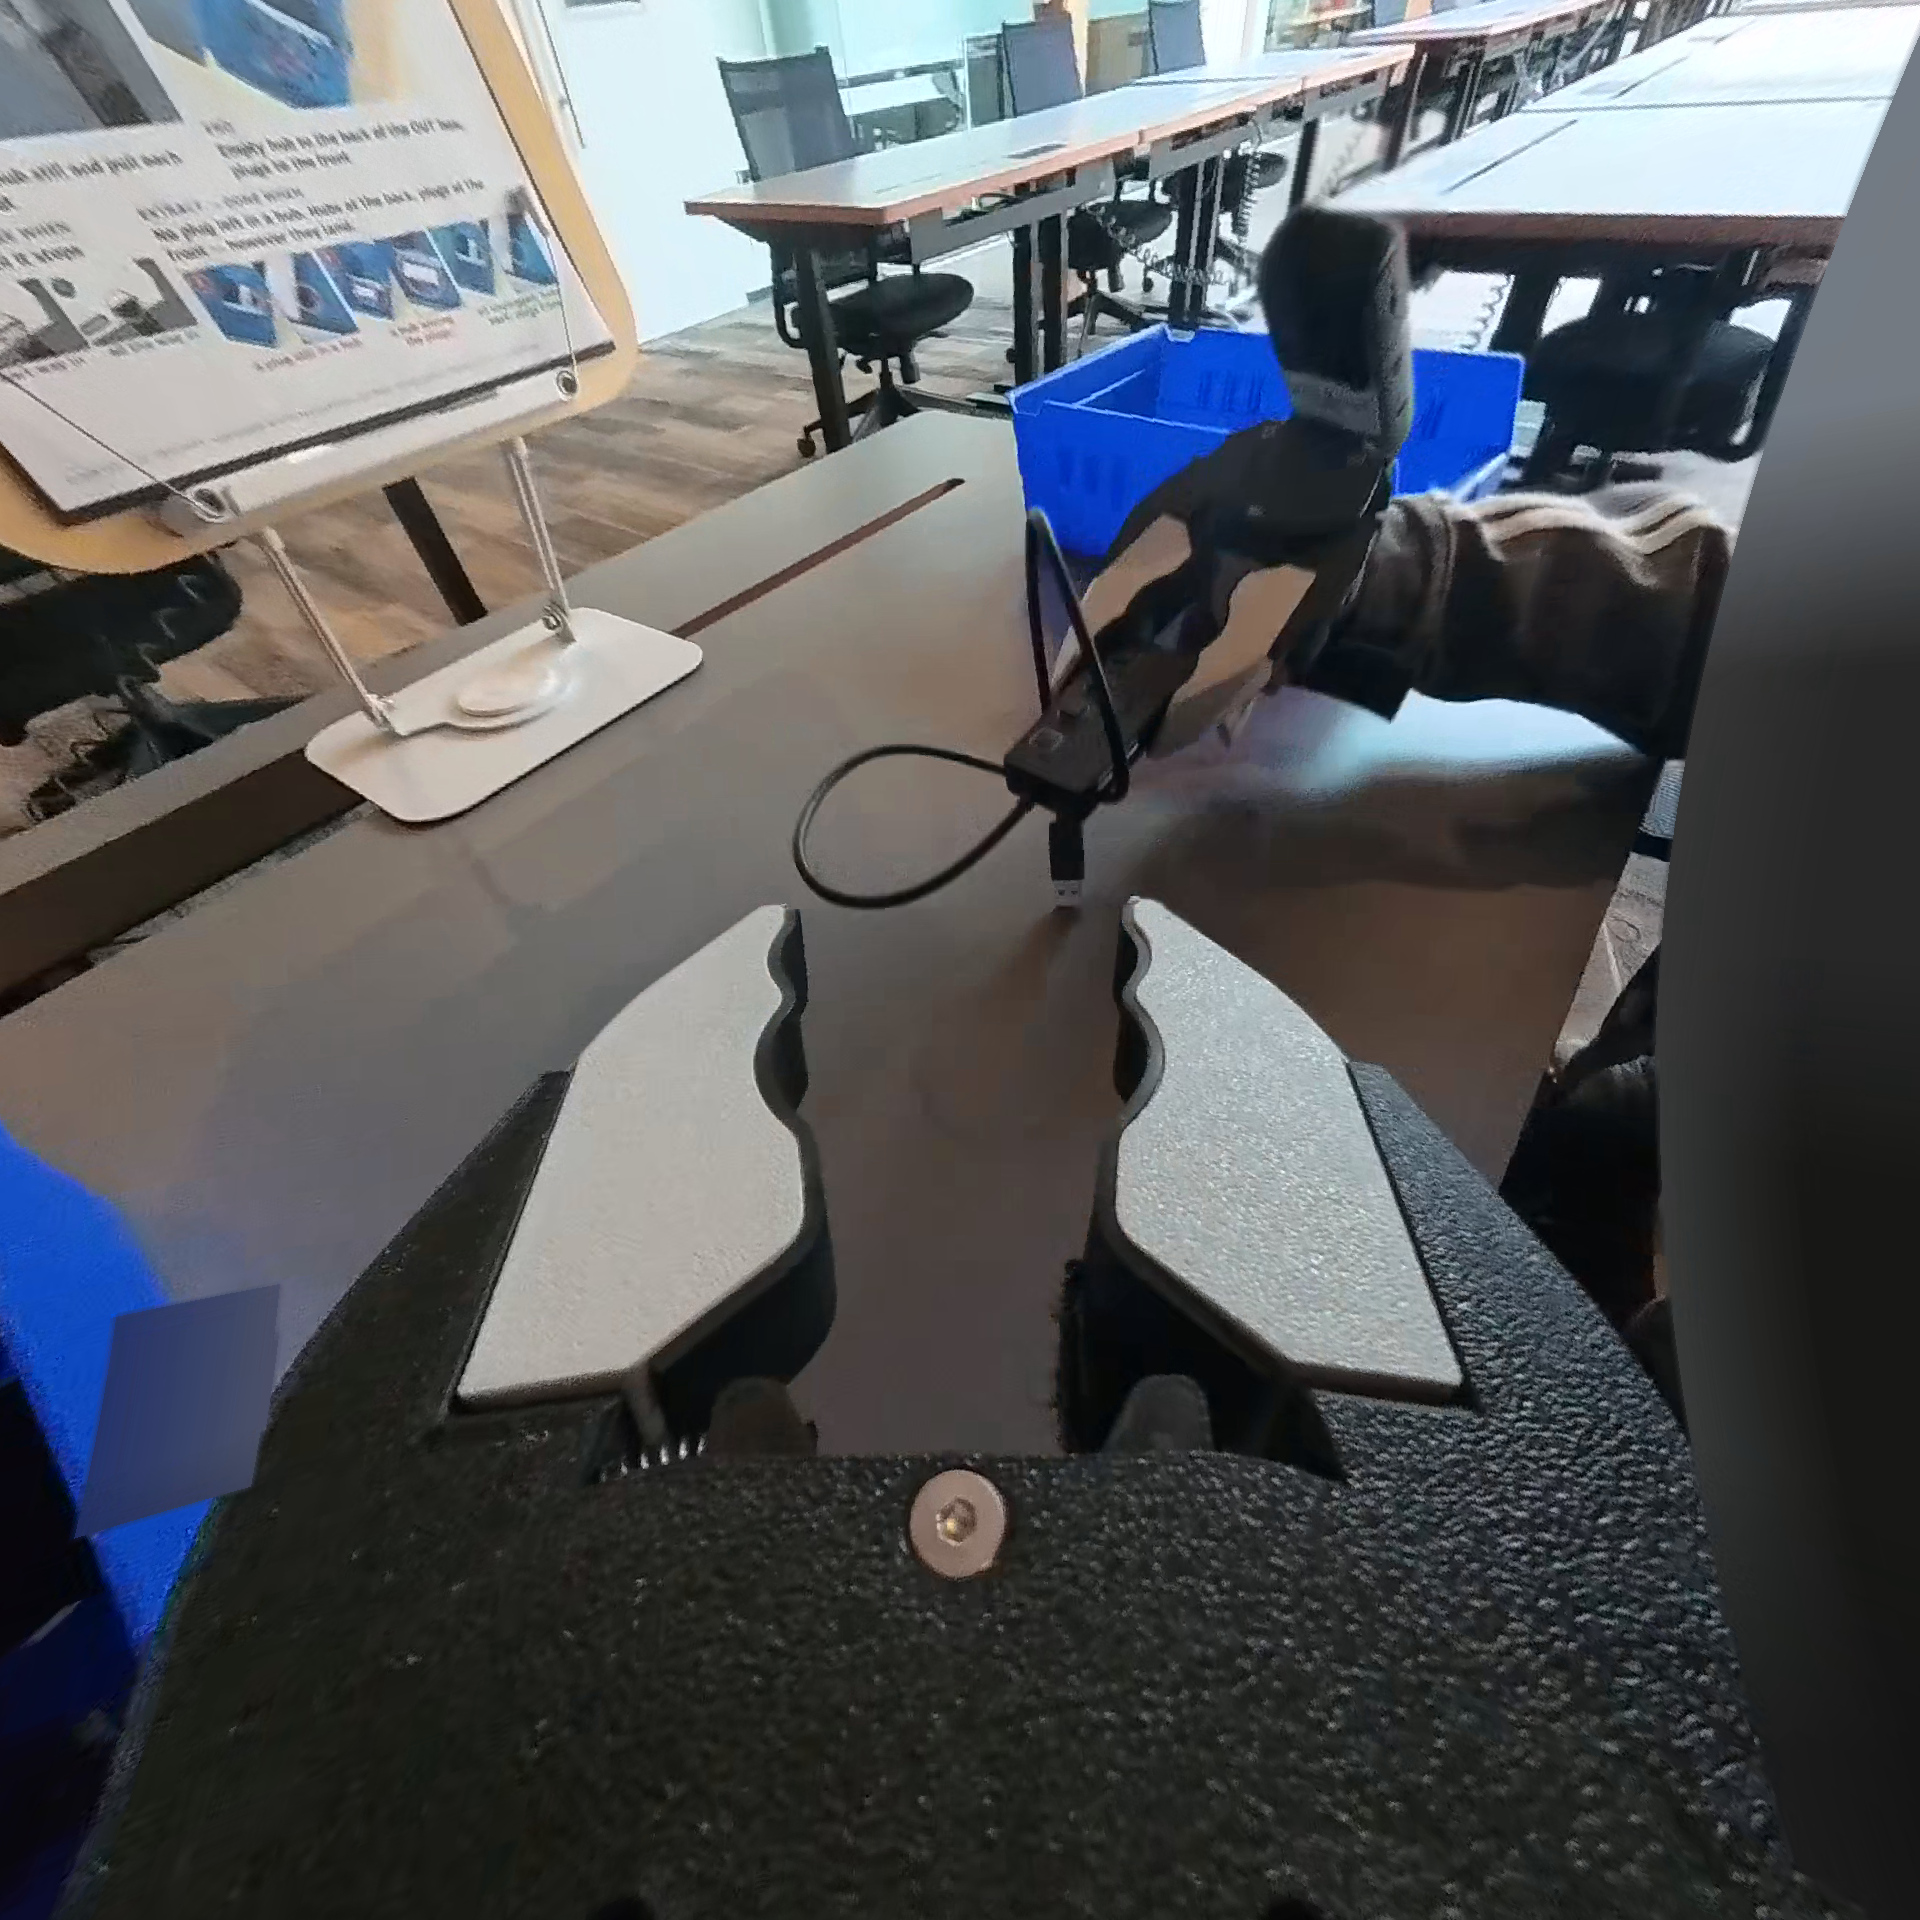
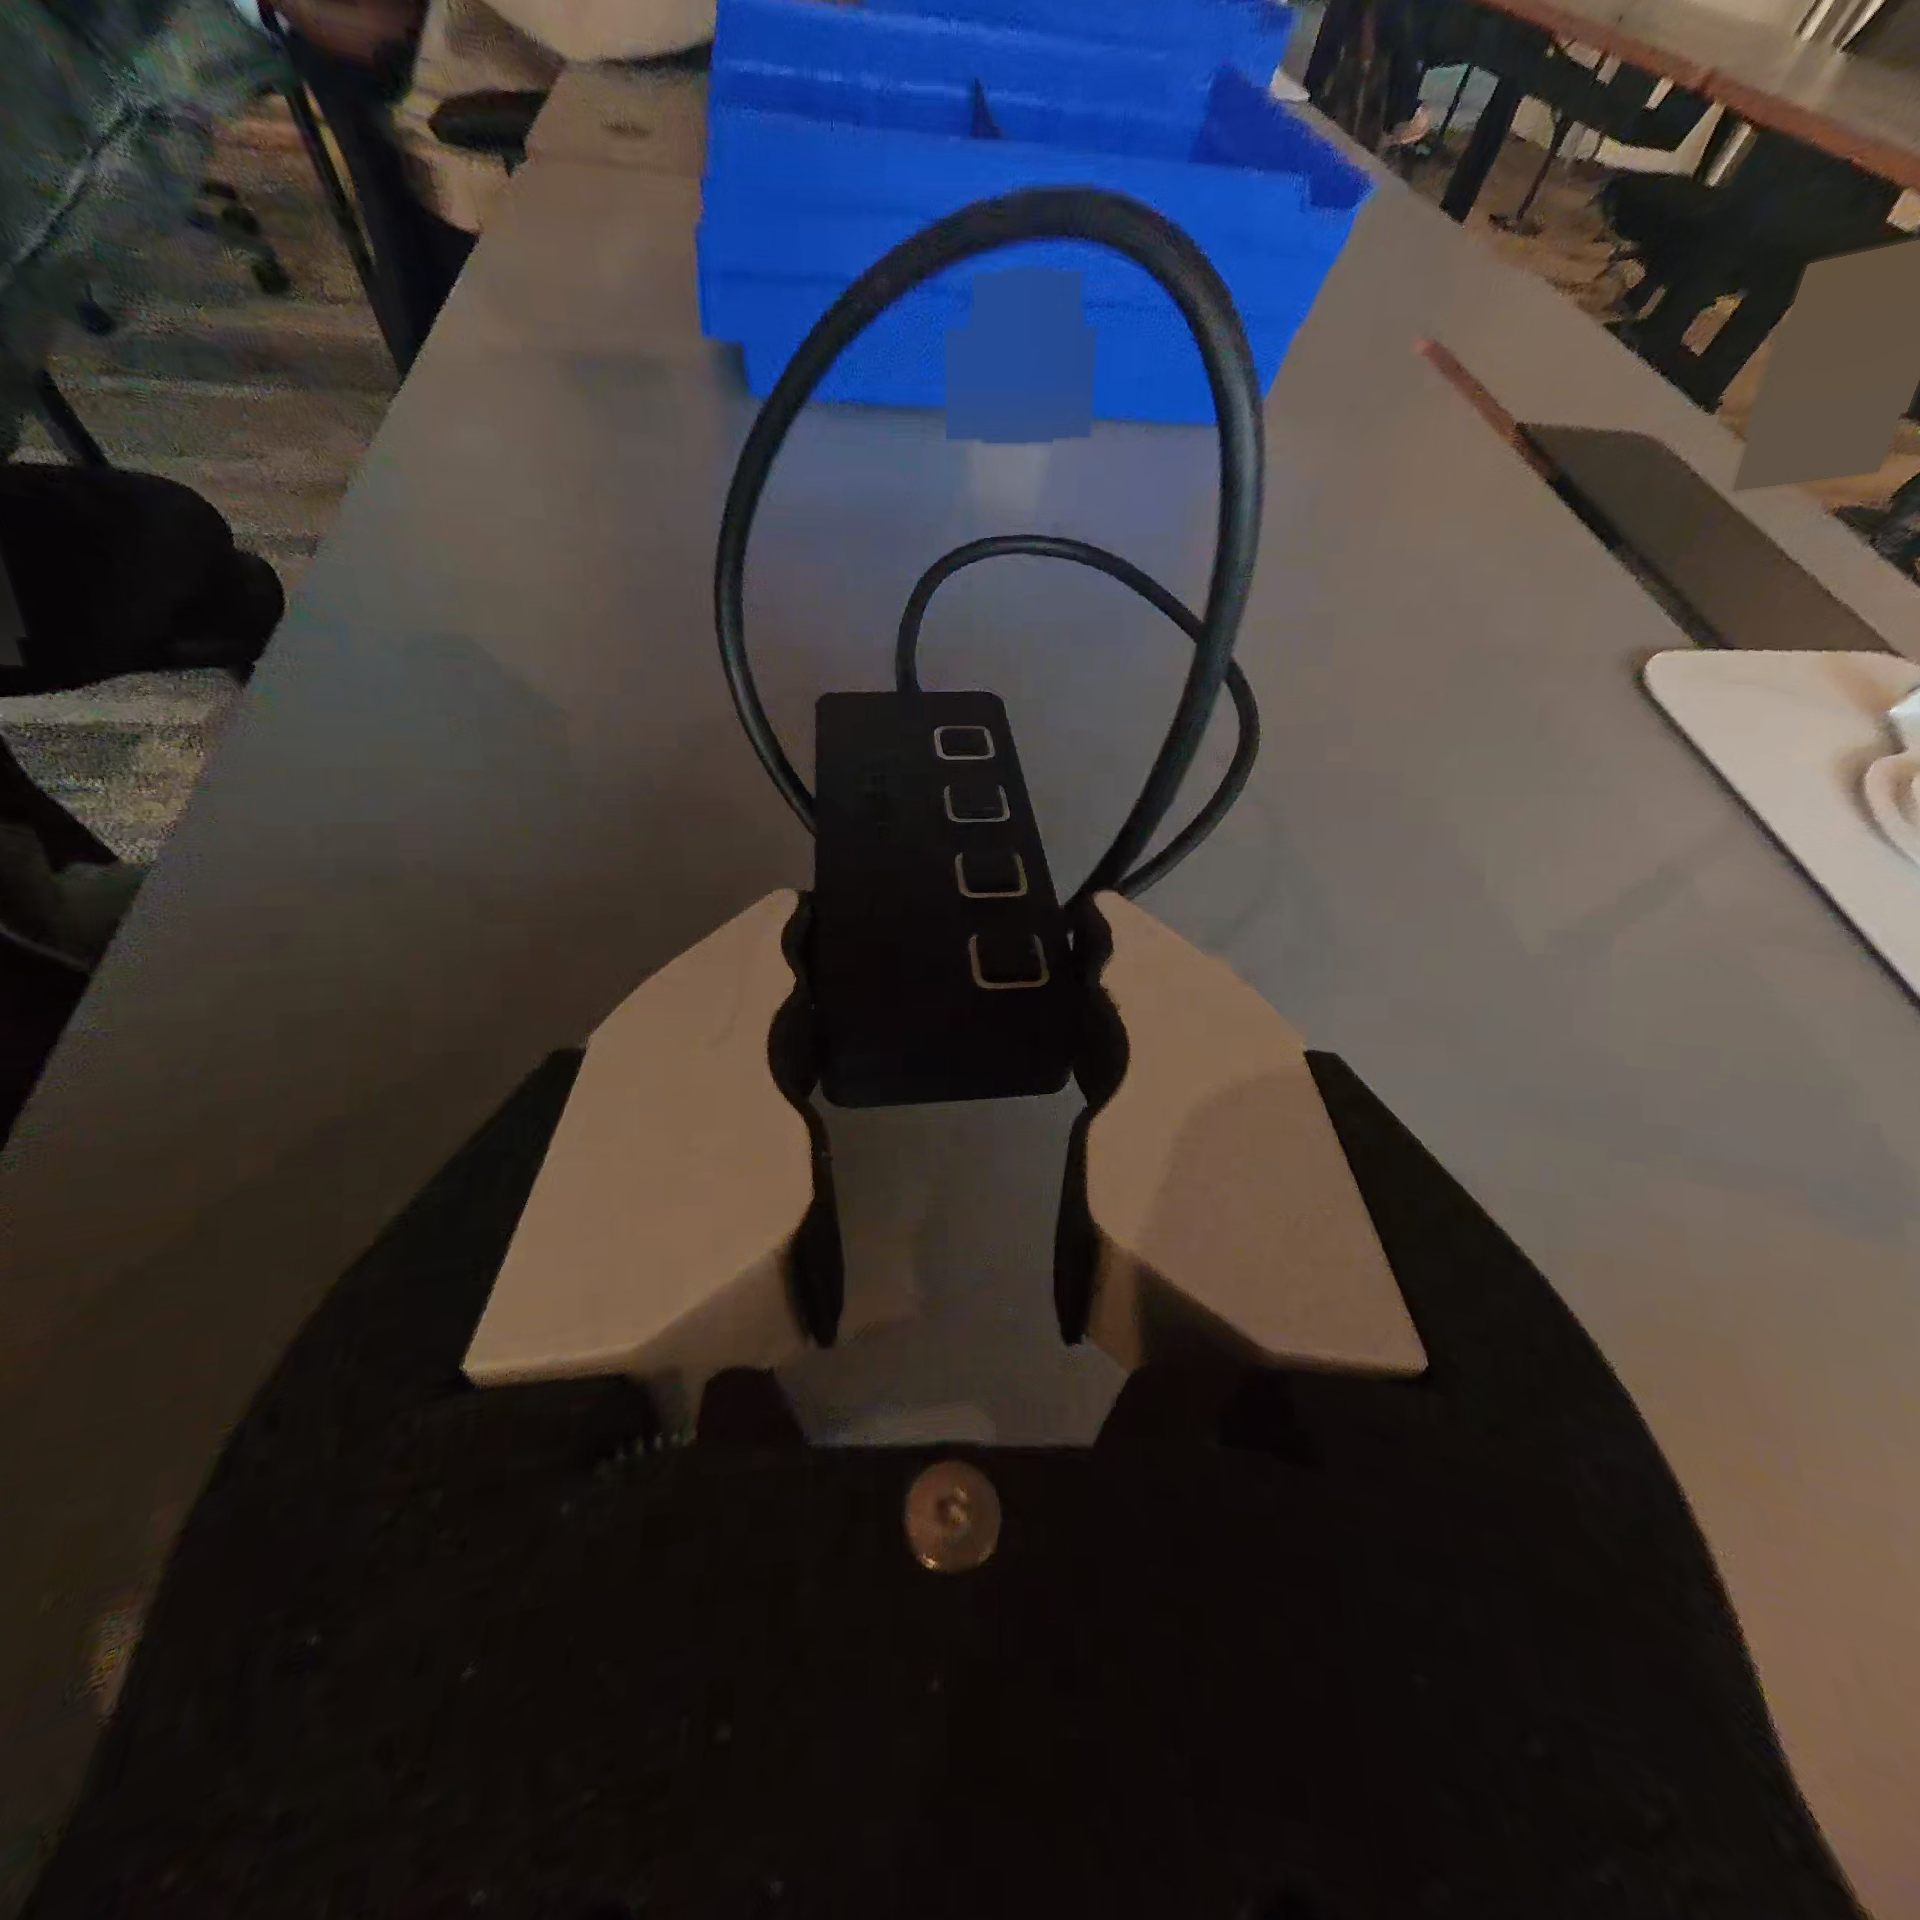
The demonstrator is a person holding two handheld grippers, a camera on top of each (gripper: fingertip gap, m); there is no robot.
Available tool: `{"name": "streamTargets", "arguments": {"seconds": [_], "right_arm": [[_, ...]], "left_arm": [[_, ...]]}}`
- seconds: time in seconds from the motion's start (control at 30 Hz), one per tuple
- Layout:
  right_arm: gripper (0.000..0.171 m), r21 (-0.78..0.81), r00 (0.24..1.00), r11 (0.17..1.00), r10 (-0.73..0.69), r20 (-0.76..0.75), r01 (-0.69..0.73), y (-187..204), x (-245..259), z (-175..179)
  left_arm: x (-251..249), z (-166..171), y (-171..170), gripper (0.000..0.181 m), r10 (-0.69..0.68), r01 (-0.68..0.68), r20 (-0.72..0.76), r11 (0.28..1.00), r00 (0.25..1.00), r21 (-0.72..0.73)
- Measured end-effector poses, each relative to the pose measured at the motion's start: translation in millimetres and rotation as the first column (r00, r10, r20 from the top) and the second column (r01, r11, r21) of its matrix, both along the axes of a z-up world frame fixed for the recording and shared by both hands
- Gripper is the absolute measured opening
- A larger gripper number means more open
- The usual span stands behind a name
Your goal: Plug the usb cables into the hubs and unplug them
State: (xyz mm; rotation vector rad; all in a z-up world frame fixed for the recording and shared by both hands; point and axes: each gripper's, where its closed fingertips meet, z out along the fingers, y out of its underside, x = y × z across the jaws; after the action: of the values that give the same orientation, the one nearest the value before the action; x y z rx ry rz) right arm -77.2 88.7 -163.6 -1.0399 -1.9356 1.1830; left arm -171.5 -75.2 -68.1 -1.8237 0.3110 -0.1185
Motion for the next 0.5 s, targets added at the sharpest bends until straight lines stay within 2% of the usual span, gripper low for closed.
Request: {"name": "streamTargets", "arguments": {"seconds": [0.13, 0.5], "right_arm": [[0.046, 0.018, 0.999, 1.0, 0.0, 0.036, -0.001, 6.6, -3.4, -18.0], [0.047, -0.065, 0.984, 0.997, -0.024, 0.177, 0.036, 43.7, -6.1, -51.1]], "left_arm": [[-10.5, 5.8, -3.0, 0.055, 0.043, -0.044, 0.021, 0.999, 0.999, 0.031], [-23.3, 17.7, -10.4, 0.052, 0.086, -0.088, 0.027, 0.993, 0.996, 0.083]]}}
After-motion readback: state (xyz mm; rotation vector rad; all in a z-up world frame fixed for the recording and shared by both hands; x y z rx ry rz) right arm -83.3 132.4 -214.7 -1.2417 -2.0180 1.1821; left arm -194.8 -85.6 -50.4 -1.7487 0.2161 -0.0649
